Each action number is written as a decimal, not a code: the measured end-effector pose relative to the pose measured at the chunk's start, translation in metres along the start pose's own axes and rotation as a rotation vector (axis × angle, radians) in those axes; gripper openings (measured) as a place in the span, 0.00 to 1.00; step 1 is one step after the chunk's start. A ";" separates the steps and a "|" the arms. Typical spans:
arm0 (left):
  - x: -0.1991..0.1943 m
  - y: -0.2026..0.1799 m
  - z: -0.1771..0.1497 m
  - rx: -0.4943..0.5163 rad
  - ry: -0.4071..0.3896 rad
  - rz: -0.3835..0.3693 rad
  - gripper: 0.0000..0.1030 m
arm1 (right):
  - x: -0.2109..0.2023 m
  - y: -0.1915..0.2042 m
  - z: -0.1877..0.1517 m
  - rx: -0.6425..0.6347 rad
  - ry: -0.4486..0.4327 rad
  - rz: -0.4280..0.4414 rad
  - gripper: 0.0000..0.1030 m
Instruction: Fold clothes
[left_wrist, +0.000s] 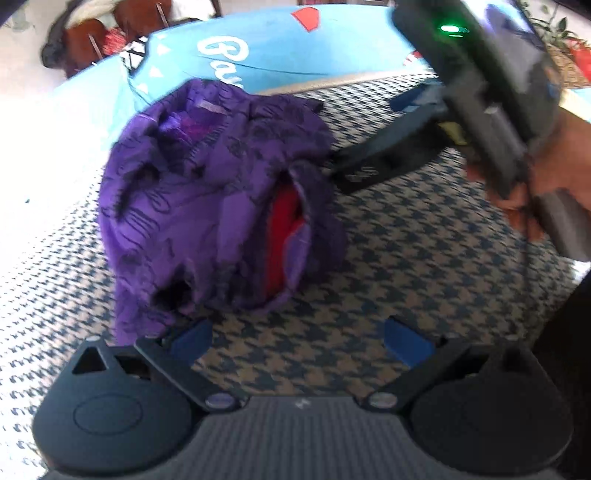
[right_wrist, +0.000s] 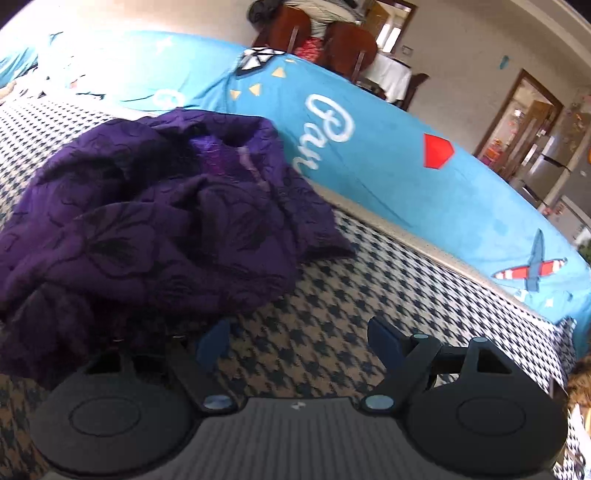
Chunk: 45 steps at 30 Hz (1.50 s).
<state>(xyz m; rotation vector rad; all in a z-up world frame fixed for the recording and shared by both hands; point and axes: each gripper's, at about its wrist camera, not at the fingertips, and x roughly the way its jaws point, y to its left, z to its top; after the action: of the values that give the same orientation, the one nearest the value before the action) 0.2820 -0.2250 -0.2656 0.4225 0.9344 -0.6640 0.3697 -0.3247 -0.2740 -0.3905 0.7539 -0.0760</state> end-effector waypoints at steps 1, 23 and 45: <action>-0.001 -0.002 -0.002 0.007 0.001 -0.006 1.00 | 0.000 0.004 0.001 -0.015 -0.005 -0.002 0.80; -0.003 -0.025 -0.010 0.105 -0.011 0.009 1.00 | 0.001 0.024 0.006 -0.051 -0.024 0.007 0.69; -0.007 -0.027 -0.001 0.004 -0.073 0.058 1.00 | -0.007 -0.014 0.008 0.270 -0.028 0.156 0.69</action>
<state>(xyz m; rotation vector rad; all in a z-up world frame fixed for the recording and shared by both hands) 0.2595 -0.2417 -0.2614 0.4247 0.8493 -0.6246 0.3711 -0.3336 -0.2589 -0.0747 0.7331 -0.0250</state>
